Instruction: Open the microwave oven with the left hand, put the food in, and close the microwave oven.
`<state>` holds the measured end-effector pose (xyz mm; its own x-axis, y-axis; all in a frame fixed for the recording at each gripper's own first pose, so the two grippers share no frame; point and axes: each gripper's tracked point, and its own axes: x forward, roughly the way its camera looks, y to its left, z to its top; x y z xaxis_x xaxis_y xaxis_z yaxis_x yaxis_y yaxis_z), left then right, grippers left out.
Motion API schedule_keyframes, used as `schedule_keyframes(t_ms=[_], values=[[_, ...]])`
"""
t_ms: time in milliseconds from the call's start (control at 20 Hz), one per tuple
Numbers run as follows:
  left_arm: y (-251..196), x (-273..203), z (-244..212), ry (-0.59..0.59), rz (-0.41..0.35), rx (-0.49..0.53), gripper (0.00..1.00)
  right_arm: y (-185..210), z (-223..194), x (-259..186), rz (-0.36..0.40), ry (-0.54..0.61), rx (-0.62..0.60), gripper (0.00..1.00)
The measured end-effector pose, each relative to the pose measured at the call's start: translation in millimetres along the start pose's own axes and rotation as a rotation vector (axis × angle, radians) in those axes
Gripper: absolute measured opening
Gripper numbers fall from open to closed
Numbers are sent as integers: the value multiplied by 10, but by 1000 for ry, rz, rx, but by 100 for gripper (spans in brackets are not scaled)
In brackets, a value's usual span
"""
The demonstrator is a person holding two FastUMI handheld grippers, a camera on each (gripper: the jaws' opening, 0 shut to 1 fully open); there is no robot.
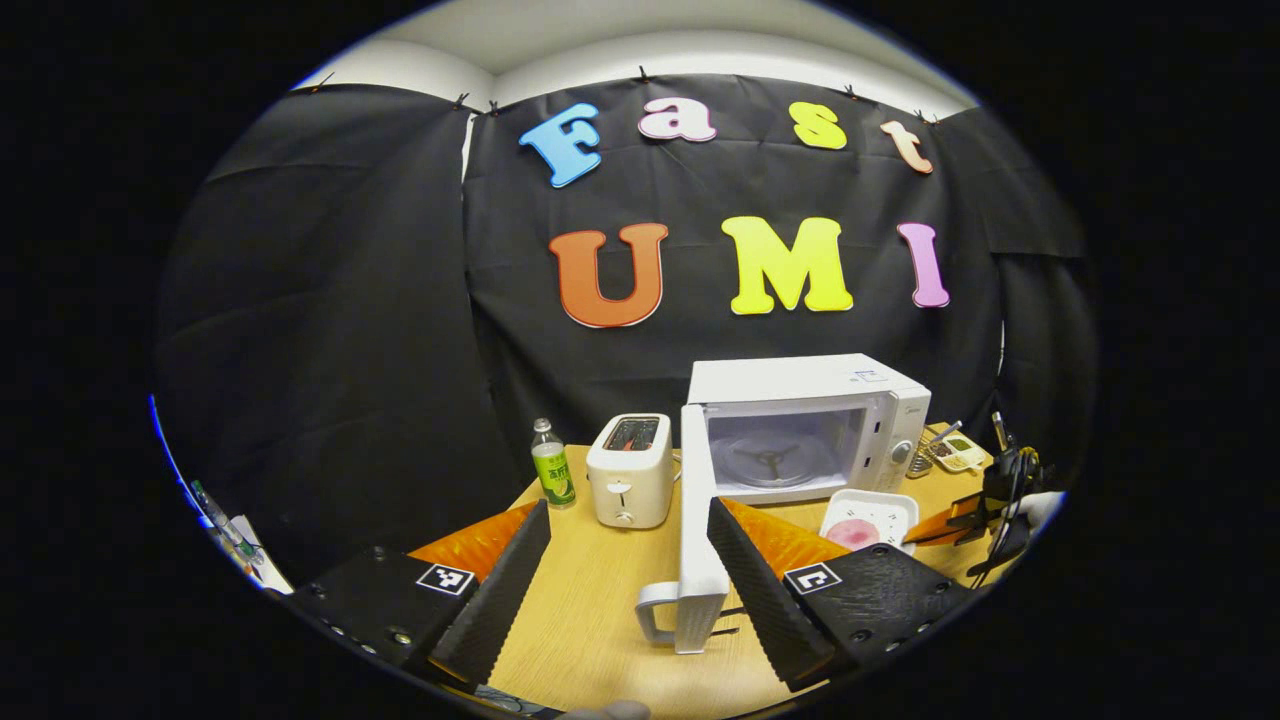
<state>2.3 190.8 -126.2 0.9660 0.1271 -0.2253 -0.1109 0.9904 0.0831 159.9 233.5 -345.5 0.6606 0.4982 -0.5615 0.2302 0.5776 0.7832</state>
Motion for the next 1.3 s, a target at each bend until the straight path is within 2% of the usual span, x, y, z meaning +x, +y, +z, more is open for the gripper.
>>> schedule_keyframes(t_ms=[200, 450, 600, 650, 750, 950, 1100, 1300], values=[[-195, 19, 109, 5, -46, 16, 96, 462, 129, 297, 34, -117, 33, 4], [-287, 109, 195, -15, -55, 0, 96, 830, 343, 758, 48, -267, 139, 3], [-292, 174, 141, -14, -45, -5, 96, 876, 430, 1063, 4, -350, 207, 4], [-292, 186, 127, -13, -44, -6, 96, 898, 432, 1182, -7, -358, 250, 0], [-282, 219, 79, -3, -37, 1, 96, 994, 410, 1387, -12, -359, 290, 4], [-191, 202, 0, 21, -24, -5, 96, 1125, 563, 1634, -42, -446, 301, 4], [-160, 201, -68, 37, -20, 5, 97, 1216, 698, 1889, -31, -442, 321, 3], [-118, 252, -125, 30, -3, 5, 97, 1041, 947, 2039, -101, -520, 310, 4]])
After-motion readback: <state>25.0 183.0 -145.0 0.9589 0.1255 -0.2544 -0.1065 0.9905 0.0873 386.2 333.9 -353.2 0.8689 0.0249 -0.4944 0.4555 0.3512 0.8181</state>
